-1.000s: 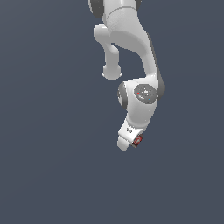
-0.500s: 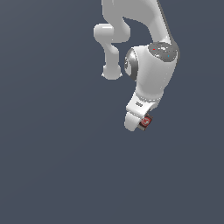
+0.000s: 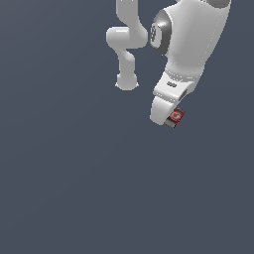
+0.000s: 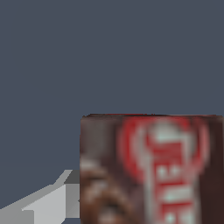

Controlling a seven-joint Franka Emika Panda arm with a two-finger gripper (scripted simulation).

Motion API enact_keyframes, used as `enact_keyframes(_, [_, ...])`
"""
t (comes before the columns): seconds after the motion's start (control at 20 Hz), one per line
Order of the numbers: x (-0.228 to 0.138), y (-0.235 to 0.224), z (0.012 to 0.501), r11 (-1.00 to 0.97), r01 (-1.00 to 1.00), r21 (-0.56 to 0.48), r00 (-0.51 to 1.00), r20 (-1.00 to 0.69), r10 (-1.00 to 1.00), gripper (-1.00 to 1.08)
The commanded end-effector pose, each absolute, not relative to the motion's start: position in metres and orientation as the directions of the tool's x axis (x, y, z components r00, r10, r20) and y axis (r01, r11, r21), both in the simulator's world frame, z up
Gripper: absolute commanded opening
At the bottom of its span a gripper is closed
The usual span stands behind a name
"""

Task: Pick up the object and move it to a goal position.

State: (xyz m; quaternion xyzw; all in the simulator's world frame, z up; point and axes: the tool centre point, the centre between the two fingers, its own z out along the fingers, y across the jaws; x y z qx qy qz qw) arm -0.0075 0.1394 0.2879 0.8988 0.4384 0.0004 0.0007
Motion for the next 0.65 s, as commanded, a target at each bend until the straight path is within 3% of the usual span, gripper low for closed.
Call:
enact_keyframes(0.0, [-0.012,0.142,0.303,-0.616,0.788,0.000,0.616,0.000,0.788,-1.00])
enact_keyframes(0.6, [-0.014,0.145,0.316,-0.617,0.787,0.000,0.617,0.000,0.787,-1.00])
